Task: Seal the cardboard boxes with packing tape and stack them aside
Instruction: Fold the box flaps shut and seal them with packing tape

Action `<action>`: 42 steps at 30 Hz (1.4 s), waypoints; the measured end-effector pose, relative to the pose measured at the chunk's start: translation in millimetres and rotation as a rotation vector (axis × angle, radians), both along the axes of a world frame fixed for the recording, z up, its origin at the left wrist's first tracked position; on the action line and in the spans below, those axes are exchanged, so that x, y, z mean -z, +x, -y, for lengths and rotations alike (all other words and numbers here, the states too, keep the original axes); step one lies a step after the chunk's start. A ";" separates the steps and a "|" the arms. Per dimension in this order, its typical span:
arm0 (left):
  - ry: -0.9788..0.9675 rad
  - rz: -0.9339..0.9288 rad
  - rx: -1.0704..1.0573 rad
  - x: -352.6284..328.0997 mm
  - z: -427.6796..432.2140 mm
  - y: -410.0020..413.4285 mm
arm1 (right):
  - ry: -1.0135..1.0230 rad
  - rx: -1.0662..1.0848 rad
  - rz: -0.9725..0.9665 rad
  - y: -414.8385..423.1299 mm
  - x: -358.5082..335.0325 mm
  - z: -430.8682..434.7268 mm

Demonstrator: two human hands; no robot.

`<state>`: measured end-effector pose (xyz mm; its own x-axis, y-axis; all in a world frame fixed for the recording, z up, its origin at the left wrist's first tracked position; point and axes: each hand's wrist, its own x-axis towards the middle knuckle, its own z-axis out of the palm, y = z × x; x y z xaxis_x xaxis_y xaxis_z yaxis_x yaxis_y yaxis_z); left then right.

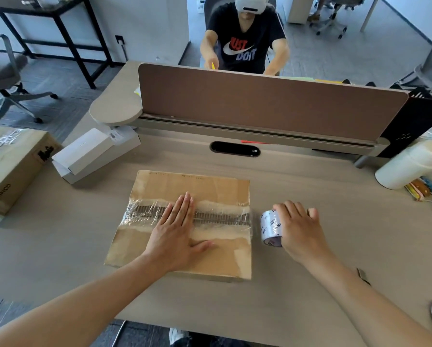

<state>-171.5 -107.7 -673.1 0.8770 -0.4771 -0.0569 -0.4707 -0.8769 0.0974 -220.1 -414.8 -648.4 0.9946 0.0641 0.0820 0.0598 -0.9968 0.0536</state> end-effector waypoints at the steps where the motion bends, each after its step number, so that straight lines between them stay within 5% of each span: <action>1: -0.004 -0.001 0.007 0.0 -0.1 0.2 | -0.009 0.008 -0.010 -0.7 1.8 -1.1; 16: 0.023 -0.033 0.082 -0.7 -1.6 0.5 | -0.058 0.008 -0.158 -0.2 25.8 -9.6; 25: -0.050 -0.097 0.008 -7.5 40.4 -23.0 | 0.562 -0.119 -0.300 2.3 28.4 31.9; 31: -0.004 -0.111 -0.136 -7.6 135.2 -47.1 | 0.744 -0.175 -0.405 3.0 26.8 46.2; 42: 0.062 -0.075 -0.014 -9.8 101.7 -47.7 | 0.846 -0.279 -0.590 -10.6 39.0 49.3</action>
